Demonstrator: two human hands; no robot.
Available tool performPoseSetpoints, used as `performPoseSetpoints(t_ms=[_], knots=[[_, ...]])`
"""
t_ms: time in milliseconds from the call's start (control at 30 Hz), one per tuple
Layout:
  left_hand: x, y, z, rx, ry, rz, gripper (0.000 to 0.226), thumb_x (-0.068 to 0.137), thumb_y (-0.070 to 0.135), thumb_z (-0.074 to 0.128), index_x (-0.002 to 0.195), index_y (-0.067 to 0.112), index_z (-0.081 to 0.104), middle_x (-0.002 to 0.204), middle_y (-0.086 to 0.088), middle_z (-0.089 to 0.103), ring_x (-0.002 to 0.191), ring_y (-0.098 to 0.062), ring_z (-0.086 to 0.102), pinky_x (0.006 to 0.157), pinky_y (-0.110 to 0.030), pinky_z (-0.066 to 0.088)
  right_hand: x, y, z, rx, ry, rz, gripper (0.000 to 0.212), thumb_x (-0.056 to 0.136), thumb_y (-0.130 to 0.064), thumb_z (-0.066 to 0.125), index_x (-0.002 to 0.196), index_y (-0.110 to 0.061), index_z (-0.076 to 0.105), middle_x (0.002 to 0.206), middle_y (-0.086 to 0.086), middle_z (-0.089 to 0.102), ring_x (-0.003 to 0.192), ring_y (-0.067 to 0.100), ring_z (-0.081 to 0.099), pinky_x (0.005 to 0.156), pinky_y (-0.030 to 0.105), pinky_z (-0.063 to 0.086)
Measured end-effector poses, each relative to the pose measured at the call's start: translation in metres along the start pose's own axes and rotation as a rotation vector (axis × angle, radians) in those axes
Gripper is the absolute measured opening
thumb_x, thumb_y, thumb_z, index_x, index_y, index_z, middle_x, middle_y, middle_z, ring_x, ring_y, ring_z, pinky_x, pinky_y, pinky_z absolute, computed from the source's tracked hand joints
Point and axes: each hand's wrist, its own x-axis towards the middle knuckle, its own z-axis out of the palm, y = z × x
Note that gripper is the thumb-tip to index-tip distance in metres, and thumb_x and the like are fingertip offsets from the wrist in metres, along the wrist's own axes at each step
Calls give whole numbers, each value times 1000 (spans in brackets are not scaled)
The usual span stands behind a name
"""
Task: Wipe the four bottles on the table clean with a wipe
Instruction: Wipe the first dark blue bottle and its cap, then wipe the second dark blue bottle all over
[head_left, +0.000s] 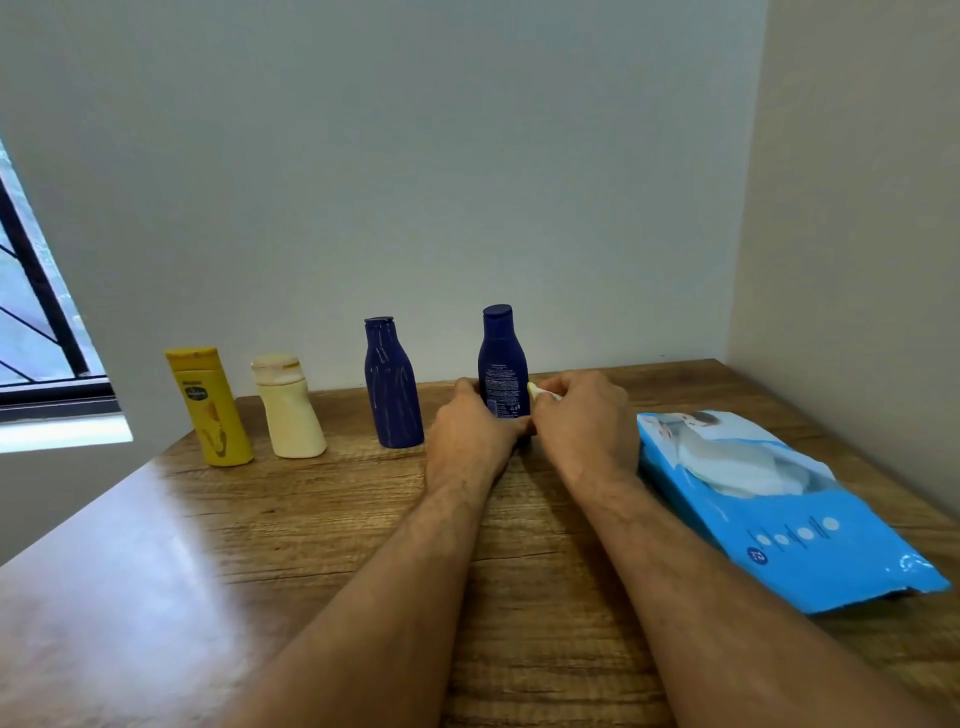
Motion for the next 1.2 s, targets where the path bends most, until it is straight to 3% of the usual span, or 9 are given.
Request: performPoseSetpoints(t_ms=[233,433,600,700,833,967,1067,1200], knots=[[-5,2,-2,-24,-80,-42,71,79,42,78,132,14,41,110,0,63,94,-17,60,86,-40,56,-4,-2,-5,-74,-50,42,24,89,-27,67,111,-19,71,105,1,71,83,13,57,61,25,39],[-20,1,-11,10,-77,-100,79,81,36,79,140,10,33,123,-6,64,107,-22,64,87,-36,55,-12,-6,-7,-187,-212,61,29,86,-31,69,112,-18,69,103,2,70,89,16,62,63,27,43],[-36,-8,-21,-22,-72,-115,77,84,28,77,145,13,33,125,-2,62,95,-10,55,73,-20,43,-20,-11,-10,-173,-260,16,33,85,-31,69,115,-19,69,112,3,70,98,17,63,83,33,55],[-43,-13,-28,-93,29,-140,66,86,17,74,142,17,39,112,5,62,84,-4,56,70,-20,50,-26,-13,-12,-171,-315,-54,28,88,-27,67,116,-20,71,118,2,69,105,16,61,83,28,49],[-40,-20,-41,-50,337,-33,58,84,24,77,134,22,47,131,0,55,114,-14,52,95,-26,45,-32,-17,-8,-116,-333,-154,22,90,-27,67,111,-24,73,118,-1,69,103,12,60,82,27,48],[-29,-29,-50,-59,544,32,65,79,30,82,131,16,46,132,-5,47,120,-20,42,97,-27,39,-32,-17,-1,-97,-352,-186,21,90,-28,67,110,-25,74,116,-2,69,99,10,60,79,25,49],[-16,-35,-52,-77,611,25,73,75,35,84,132,12,44,131,-7,48,121,-23,43,104,-41,45,-29,-16,3,-89,-346,-212,21,90,-28,67,109,-26,74,116,-2,69,99,9,58,83,27,50],[-2,-36,-50,-116,589,-2,93,71,46,84,143,10,37,141,-9,44,131,-23,40,111,-40,40,-26,-14,10,-79,-329,-233,20,90,-29,67,108,-28,73,115,-4,68,94,6,53,77,24,44]])
